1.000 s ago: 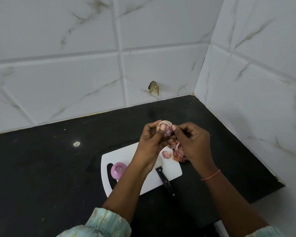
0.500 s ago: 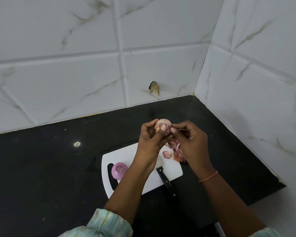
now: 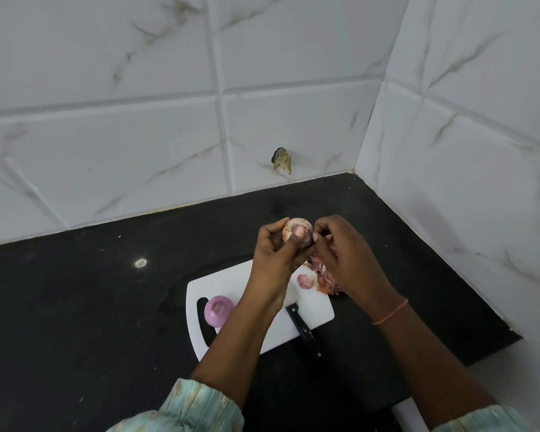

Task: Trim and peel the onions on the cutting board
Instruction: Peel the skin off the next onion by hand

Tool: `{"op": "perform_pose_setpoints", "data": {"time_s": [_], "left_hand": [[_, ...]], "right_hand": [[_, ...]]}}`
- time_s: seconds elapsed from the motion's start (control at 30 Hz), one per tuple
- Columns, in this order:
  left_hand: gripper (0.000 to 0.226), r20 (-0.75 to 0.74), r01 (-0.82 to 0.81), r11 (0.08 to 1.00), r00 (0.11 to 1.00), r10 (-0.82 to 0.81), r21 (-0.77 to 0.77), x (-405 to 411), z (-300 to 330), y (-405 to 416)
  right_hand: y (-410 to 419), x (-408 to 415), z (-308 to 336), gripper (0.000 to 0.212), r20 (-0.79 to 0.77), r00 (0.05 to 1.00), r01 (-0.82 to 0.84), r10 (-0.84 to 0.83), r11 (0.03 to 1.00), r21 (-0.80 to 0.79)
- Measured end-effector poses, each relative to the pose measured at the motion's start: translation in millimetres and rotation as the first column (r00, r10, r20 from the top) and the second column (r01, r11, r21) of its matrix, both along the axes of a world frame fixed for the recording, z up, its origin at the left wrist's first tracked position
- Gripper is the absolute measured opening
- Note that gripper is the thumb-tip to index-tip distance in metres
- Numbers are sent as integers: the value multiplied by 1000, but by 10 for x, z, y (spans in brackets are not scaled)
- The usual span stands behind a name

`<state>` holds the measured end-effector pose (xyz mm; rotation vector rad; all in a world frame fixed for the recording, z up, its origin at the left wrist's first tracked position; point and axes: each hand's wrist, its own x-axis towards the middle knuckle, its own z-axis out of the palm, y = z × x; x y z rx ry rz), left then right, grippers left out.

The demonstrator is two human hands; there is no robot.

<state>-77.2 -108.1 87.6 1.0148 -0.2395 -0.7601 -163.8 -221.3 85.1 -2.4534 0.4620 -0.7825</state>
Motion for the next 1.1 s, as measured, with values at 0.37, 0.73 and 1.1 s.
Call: {"op": "perform_pose_setpoints", "data": {"time_s": [0.37,0.73,1.1], "left_hand": [[27,-132,131,991,982,-133,-25,16,83,65],[30,-335,124,992,934,-122,-15,-30,102,45],[36,-238,184,983,956,-172,26,-16,72,45]], "right_hand": [[-7,-22,62,8,58,996,50,-61,982,180],[222,-30,104,22,169,967,41,-190,772,634],[30,-41,-24,7,187,913,190,-363,783,593]]}}
